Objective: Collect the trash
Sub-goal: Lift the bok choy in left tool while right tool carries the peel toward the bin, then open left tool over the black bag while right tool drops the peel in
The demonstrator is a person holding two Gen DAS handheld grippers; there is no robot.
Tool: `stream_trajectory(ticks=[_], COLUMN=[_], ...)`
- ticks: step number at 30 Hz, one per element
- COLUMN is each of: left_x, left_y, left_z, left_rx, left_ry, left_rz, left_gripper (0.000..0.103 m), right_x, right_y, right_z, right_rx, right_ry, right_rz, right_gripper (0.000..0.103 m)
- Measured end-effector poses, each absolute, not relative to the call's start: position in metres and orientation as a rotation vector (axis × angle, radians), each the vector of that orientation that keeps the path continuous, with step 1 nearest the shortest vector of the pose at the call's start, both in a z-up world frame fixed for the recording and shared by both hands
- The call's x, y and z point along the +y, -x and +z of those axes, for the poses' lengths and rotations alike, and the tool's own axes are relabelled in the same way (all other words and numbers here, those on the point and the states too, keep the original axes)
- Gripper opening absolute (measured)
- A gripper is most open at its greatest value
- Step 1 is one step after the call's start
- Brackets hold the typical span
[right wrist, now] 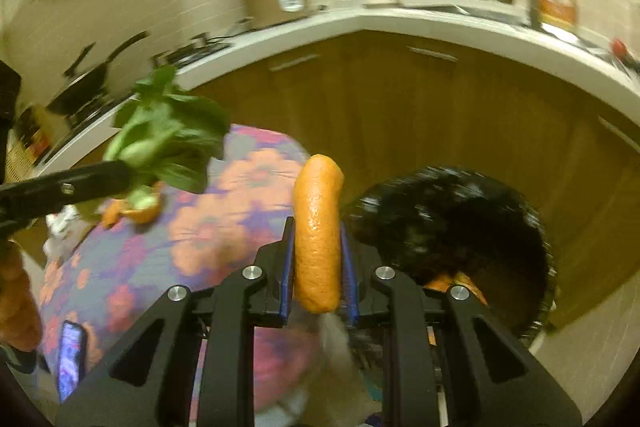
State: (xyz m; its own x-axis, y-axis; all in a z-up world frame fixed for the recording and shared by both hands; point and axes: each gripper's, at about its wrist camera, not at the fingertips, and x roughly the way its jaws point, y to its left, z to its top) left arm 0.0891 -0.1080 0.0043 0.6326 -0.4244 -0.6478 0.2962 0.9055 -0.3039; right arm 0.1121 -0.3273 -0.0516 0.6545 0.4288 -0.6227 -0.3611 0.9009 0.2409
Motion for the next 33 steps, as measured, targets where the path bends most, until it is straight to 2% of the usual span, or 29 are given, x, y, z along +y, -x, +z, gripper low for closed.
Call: stream_trajectory(ticks=[6, 9, 10, 15, 18, 25, 26, 28, 29, 30, 33], left_x=[-0.169, -0.190, -0.197, -0.226, -0.237, -0.251, -0.253, -0.255, -0.254, -0.251, -0.239], left_y=[-0.122, -0.139, -0.144, -0.166, -0.173, -0.178, -0.179, -0.178, -0.176, -0.173, -0.166], left_z=[-0.013, -0.023, -0.027, -0.044, -0.052, -0.063, -0.065, -0.066, -0.065, -0.063, -0.054], left_rx=[0.848, 0.884, 0.896, 0.943, 0.961, 0.991, 1.005, 1.011, 1.007, 0.998, 0.971], left_ry=[0.106, 0.086, 0.078, 0.048, 0.043, 0.029, 0.020, 0.005, -0.001, -0.006, 0.001], left_rz=[-0.477, -0.496, -0.501, -0.523, -0.539, -0.561, -0.564, -0.552, -0.554, -0.549, -0.544], left_gripper=[0.017, 0.017, 0.017, 0.017, 0.018, 0.019, 0.020, 0.029, 0.039, 0.043, 0.044], right_x=[-0.373, -0.388, -0.392, -0.414, -0.427, -0.446, -0.448, -0.452, -0.454, -0.454, -0.451], right_y=[-0.142, -0.154, -0.157, -0.162, -0.158, -0.153, -0.155, -0.153, -0.152, -0.151, -0.147], right_z=[-0.092, -0.110, -0.114, -0.122, -0.122, -0.116, -0.114, -0.110, -0.108, -0.107, -0.103], right_rx=[0.831, 0.875, 0.889, 0.904, 0.896, 0.877, 0.871, 0.863, 0.860, 0.858, 0.852], right_ry=[-0.182, -0.210, -0.223, -0.265, -0.266, -0.298, -0.308, -0.316, -0.316, -0.314, -0.307], right_rz=[0.357, 0.304, 0.297, 0.259, 0.230, 0.199, 0.191, 0.181, 0.177, 0.173, 0.160], right_gripper=[0.018, 0.023, 0.027, 0.032, 0.046, 0.046, 0.046, 0.046, 0.046, 0.046, 0.046])
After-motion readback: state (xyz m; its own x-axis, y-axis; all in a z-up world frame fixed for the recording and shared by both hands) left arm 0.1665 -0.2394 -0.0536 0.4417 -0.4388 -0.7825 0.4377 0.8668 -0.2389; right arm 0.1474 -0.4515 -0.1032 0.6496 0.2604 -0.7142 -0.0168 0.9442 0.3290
